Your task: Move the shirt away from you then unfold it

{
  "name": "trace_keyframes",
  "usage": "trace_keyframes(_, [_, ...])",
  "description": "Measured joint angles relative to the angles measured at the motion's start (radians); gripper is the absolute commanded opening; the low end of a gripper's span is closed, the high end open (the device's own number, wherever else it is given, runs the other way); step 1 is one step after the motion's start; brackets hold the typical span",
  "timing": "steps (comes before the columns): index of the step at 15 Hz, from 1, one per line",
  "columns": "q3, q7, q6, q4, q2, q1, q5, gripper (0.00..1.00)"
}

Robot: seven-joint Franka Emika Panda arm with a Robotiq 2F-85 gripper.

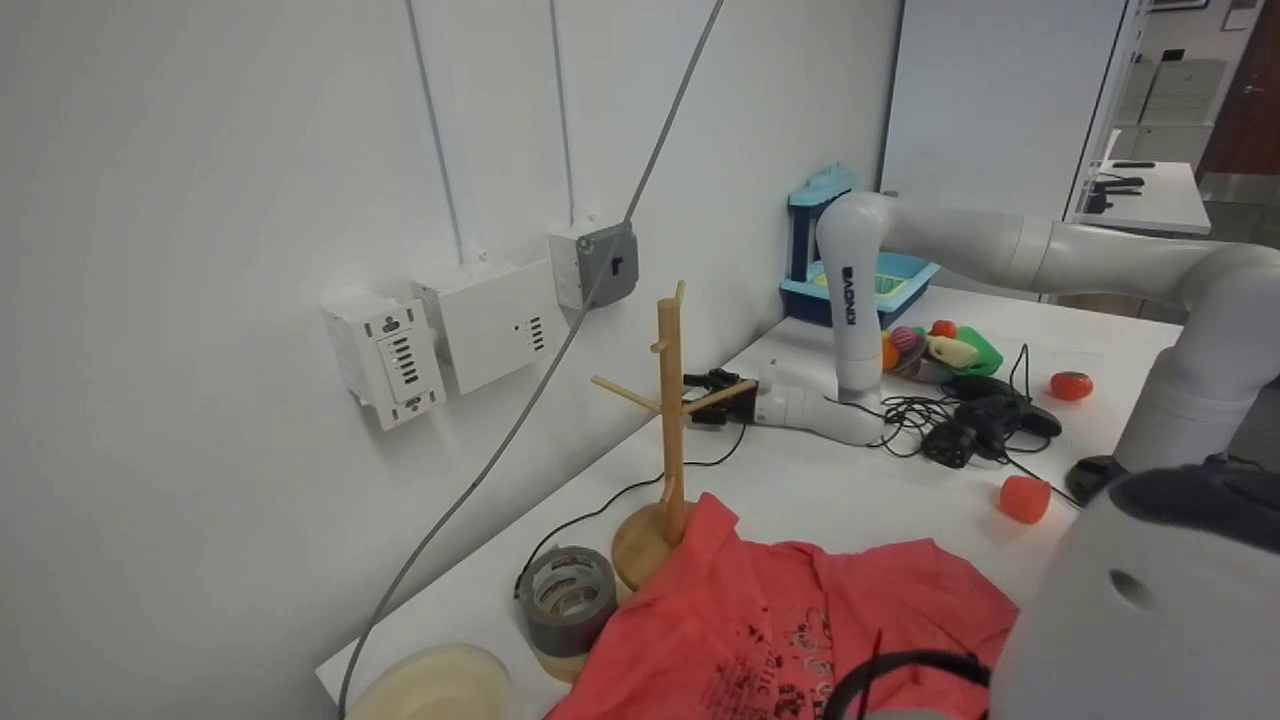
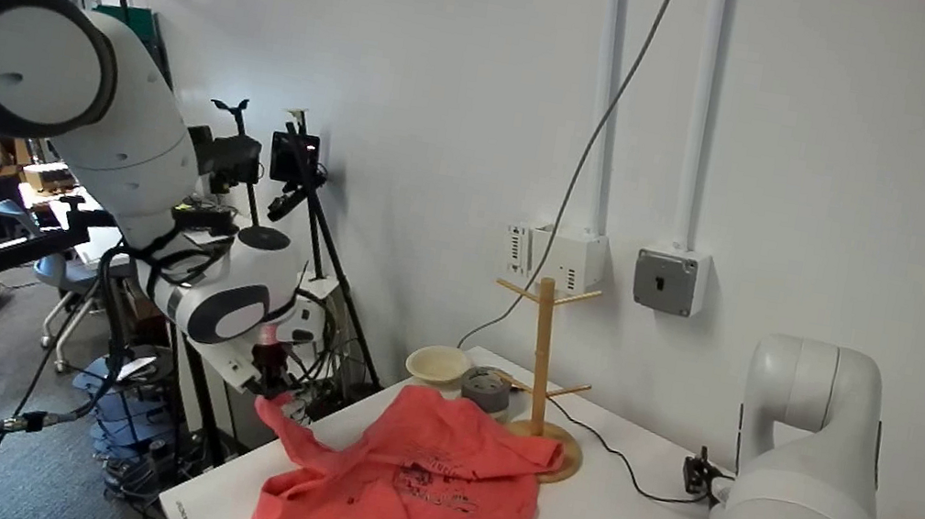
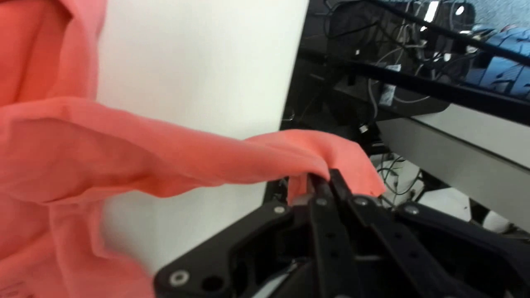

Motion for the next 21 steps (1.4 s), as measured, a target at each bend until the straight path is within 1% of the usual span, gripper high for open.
trace_keyframes(3, [0.098, -0.042, 0.000, 0.001, 0.018, -0.017, 0.045, 0.01])
trace_keyframes(7, [0.173, -0.058, 0.000, 0.001, 0.046, -0.040, 0.049, 0.01])
trace_keyframes(8, [0.186, -0.061, 0.000, 0.001, 0.054, -0.050, 0.049, 0.29])
trace_keyframes(9, [0.196, -0.064, 0.000, 0.001, 0.060, -0.058, 0.049, 0.30])
trace_keyframes(12, [0.209, -0.070, -0.005, 0.001, 0.073, -0.081, 0.049, 0.53])
trace_keyframes(18, [0.207, -0.075, -0.042, 0.000, 0.071, -0.127, 0.049, 0.97])
trace_keyframes(19, [0.201, -0.075, -0.051, -0.002, 0.064, -0.133, 0.049, 1.00])
trace_keyframes(21, [0.175, -0.075, -0.074, -0.012, 0.042, -0.138, 0.046, 1.00])
